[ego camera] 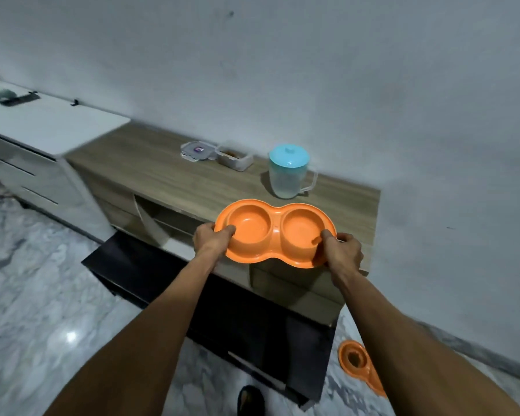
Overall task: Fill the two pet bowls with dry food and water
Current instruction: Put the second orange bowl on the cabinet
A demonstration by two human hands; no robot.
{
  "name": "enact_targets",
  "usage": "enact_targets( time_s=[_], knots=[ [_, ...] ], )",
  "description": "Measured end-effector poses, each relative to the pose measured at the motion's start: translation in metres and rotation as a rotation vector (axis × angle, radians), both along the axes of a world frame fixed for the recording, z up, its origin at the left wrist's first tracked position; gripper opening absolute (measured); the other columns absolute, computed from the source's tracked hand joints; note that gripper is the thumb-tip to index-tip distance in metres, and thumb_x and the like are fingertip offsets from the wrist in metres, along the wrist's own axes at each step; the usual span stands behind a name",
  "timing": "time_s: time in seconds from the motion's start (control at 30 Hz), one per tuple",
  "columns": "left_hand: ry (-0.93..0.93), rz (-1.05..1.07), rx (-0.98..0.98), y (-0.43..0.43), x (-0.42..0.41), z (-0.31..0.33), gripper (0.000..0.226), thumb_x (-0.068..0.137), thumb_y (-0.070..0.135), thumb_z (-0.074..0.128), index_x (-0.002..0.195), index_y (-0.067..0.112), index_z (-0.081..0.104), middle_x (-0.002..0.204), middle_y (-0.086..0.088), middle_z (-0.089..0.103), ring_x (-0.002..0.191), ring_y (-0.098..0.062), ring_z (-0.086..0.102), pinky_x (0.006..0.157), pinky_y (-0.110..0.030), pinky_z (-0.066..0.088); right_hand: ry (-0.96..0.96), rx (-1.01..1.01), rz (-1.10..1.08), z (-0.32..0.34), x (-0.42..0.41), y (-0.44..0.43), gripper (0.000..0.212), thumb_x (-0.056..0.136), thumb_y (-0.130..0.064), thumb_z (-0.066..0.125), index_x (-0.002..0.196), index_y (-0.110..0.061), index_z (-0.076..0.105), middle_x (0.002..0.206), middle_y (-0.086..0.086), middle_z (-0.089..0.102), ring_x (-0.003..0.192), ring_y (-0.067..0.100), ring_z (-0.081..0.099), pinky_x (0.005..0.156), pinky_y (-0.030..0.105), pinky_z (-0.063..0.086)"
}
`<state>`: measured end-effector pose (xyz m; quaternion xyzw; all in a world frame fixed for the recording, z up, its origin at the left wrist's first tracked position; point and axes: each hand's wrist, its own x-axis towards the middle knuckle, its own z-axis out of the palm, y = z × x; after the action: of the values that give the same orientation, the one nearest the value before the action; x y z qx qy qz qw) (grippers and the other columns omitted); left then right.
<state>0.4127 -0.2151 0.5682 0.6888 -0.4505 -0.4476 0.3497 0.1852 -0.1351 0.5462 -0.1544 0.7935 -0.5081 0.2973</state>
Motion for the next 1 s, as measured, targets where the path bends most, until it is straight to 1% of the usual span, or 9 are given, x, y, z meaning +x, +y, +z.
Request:
enact_targets(
  time_s=[0.17,0.3,0.4,0.47,0.57,0.73,0.83,0.93,1.0],
  knots=[
    [-0.007,0.015,0.000,-0.079,0.044,-0.010,0.025,0.081,0.025,0.074,0.099,0.010,0.066,0.094,-0.011,0.064,0.095,-0.034,0.066,0.089,-0.049,0.057,-0.021,-0.006,-0.003,-0.010,0.044,-0.087,0.058,0.079,-0.047,0.070,0.127,-0.017,0.061,0.123,0.011,0.066,0.111,0.034,0.061,0.094,0.053,0.054],
    [-0.034,0.004,0.028,-0.138,0.076,-0.015,0.046,0.079,0.029,0.076,0.116,0.003,0.065,0.108,-0.017,0.068,0.098,-0.034,0.066,0.091,-0.050,0.056,-0.056,0.020,-0.013,-0.020,0.073,-0.145,0.056,0.078,-0.047,0.071,0.125,-0.017,0.062,0.123,0.011,0.066,0.111,0.033,0.061,0.095,0.053,0.054],
    [-0.047,-0.008,0.009,-0.181,0.094,-0.014,0.047,0.081,0.028,0.076,0.118,0.002,0.065,0.105,-0.014,0.066,0.098,-0.033,0.066,0.090,-0.048,0.056,-0.079,0.036,-0.030,-0.023,0.093,-0.181,0.055,0.080,-0.046,0.070,0.126,-0.017,0.061,0.125,0.012,0.065,0.113,0.033,0.060,0.099,0.051,0.051],
    [-0.044,-0.024,0.011,-0.205,0.102,-0.015,0.041,0.082,0.024,0.076,0.113,0.000,0.066,0.097,-0.012,0.063,0.095,-0.034,0.066,0.087,-0.047,0.057,-0.066,0.060,-0.044,-0.024,0.103,-0.204,0.055,0.083,-0.044,0.070,0.129,-0.016,0.060,0.128,0.012,0.063,0.117,0.033,0.058,0.102,0.048,0.048],
    [-0.072,-0.062,0.008,-0.240,0.112,-0.023,0.020,0.082,0.023,0.076,0.087,0.006,0.067,0.089,-0.013,0.064,0.092,-0.035,0.067,0.080,-0.043,0.056,-0.079,0.079,-0.069,-0.029,0.115,-0.234,0.055,0.084,-0.042,0.069,0.131,-0.016,0.058,0.131,0.013,0.062,0.119,0.033,0.057,0.102,0.047,0.047],
    [-0.131,-0.182,0.060,-0.302,0.128,-0.041,0.026,0.082,0.032,0.074,0.090,0.007,0.071,0.089,-0.012,0.069,0.082,-0.029,0.064,0.072,-0.033,0.049,-0.085,0.125,-0.138,-0.042,0.135,-0.276,0.055,0.086,-0.042,0.068,0.132,-0.015,0.058,0.132,0.014,0.061,0.120,0.034,0.057,0.099,0.045,0.047],
    [-0.142,-0.248,0.098,-0.344,0.133,-0.061,0.028,0.070,0.045,0.075,0.070,0.018,0.066,0.079,-0.007,0.072,0.080,-0.031,0.070,0.078,-0.045,0.060,-0.067,0.146,-0.204,-0.051,0.142,-0.297,0.052,0.084,-0.043,0.069,0.128,-0.016,0.062,0.129,0.014,0.064,0.119,0.034,0.057,0.102,0.047,0.048],
    [-0.161,-0.341,0.136,-0.379,0.134,-0.083,0.035,0.064,0.054,0.073,0.074,0.022,0.066,0.079,-0.003,0.071,0.083,-0.030,0.070,0.079,-0.049,0.061,-0.062,0.183,-0.270,-0.058,0.146,-0.313,0.050,0.084,-0.042,0.069,0.126,-0.016,0.064,0.128,0.015,0.064,0.119,0.035,0.057,0.102,0.049,0.048],
    [-0.173,-0.377,0.148,-0.399,0.133,-0.101,0.051,0.051,0.065,0.068,0.077,0.021,0.069,0.082,-0.003,0.072,0.084,-0.029,0.070,0.077,-0.048,0.061,-0.057,0.192,-0.307,-0.063,0.148,-0.322,0.049,0.084,-0.041,0.069,0.125,-0.015,0.064,0.127,0.015,0.065,0.118,0.036,0.058,0.102,0.050,0.049]
  ],
)
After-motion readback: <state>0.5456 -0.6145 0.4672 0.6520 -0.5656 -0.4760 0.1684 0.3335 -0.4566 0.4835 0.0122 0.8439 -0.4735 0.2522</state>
